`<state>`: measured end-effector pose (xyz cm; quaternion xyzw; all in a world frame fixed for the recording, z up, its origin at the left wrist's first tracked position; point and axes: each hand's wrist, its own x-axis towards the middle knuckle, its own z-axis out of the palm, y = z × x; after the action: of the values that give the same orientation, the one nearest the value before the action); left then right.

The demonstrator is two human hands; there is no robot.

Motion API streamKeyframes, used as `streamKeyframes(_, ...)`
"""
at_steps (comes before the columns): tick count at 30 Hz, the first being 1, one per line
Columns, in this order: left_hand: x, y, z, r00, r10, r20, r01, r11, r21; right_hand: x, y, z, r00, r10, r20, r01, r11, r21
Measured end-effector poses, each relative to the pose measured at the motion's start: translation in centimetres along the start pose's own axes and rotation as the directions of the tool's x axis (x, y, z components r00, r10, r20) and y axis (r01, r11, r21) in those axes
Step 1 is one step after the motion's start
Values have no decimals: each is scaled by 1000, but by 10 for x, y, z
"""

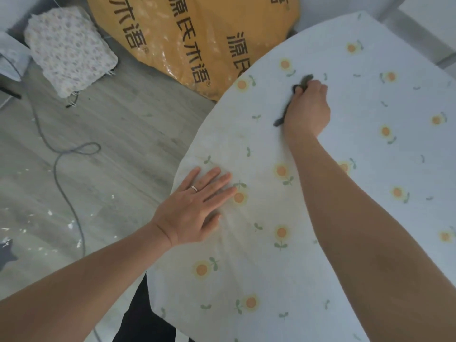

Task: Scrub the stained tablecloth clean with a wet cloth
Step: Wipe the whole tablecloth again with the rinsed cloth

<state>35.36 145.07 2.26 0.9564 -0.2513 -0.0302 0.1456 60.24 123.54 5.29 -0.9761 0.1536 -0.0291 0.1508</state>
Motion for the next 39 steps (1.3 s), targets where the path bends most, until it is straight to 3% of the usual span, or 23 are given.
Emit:
streamKeyframes(3, 0, 1, 0, 1000, 5, 2, -5, 1000, -7, -35, -32, 11, 960, -259, 109, 257, 966, 33)
streamKeyframes(6, 1, 1, 0, 1000, 11, 13, -11, 1000, -8, -103, -26, 12, 802, -557, 216, 557, 828, 68)
streamKeyframes(8, 0, 0, 0, 1000, 18, 20, -17, 1000, -3, -128, -4, 3, 732, -654, 194, 657, 752, 53)
streamKeyframes(11, 1, 3, 3, 1000, 19, 4, -19, 1000, -20, -94, 22, -11, 825, -499, 267, 522, 853, -17)
streamKeyframes(15, 4, 4, 6, 999, 30, -22, -31, 997, -72, -33, 8, -5, 960, -264, 93, 271, 960, -67)
streamKeyframes(17, 3, 4, 5, 999, 25, -33, -28, 995, -95, -31, -20, 8, 973, -215, 90, 219, 975, -38)
streamKeyframes(19, 1, 3, 1, 999, 22, -36, -26, 994, -105, -45, -47, 21, 961, -256, 102, 259, 966, -15)
streamKeyframes(21, -1, 4, -4, 1000, 18, -20, -20, 994, -112, -73, -68, 29, 909, -396, 133, 400, 917, -1)
streamKeyframes(26, -15, -8, -16, 998, 8, -66, -25, 963, -268, -147, -71, 27, 693, -681, 235, 694, 719, 37)
streamKeyframes(29, -51, -26, -29, 994, -98, -48, 85, 972, -219, -164, -54, 19, 548, -786, 287, 811, 583, 48)
streamKeyframes(30, -63, -30, -36, 989, -146, -6, 142, 971, -193, -156, -50, 17, 564, -772, 293, 808, 590, -1)
streamKeyframes(31, -70, -32, -44, 978, -200, 64, 209, 963, -172, -143, -46, 16, 648, -705, 289, 747, 662, -59)
streamKeyframes(33, -68, -32, -57, 898, -332, 290, 366, 928, -70, -107, -39, 12, 895, -402, 195, 422, 903, -74)
streamKeyframes(34, -62, -30, -62, 832, -386, 397, 424, 906, -7, -93, -36, 11, 968, -213, 135, 220, 975, -38)
streamKeyframes(35, -54, -27, -67, 771, -421, 477, 464, 885, 31, -89, -39, 12, 990, -97, 98, 100, 995, -25)
streamKeyframes(36, -47, -23, -70, 720, -439, 537, 496, 867, 43, -92, -48, 14, 993, -74, 86, 78, 996, -35)
streamKeyframes(39, -29, -16, -77, 626, -447, 639, 529, 846, 74, -131, -84, 21, 935, -304, 185, 309, 951, 2)
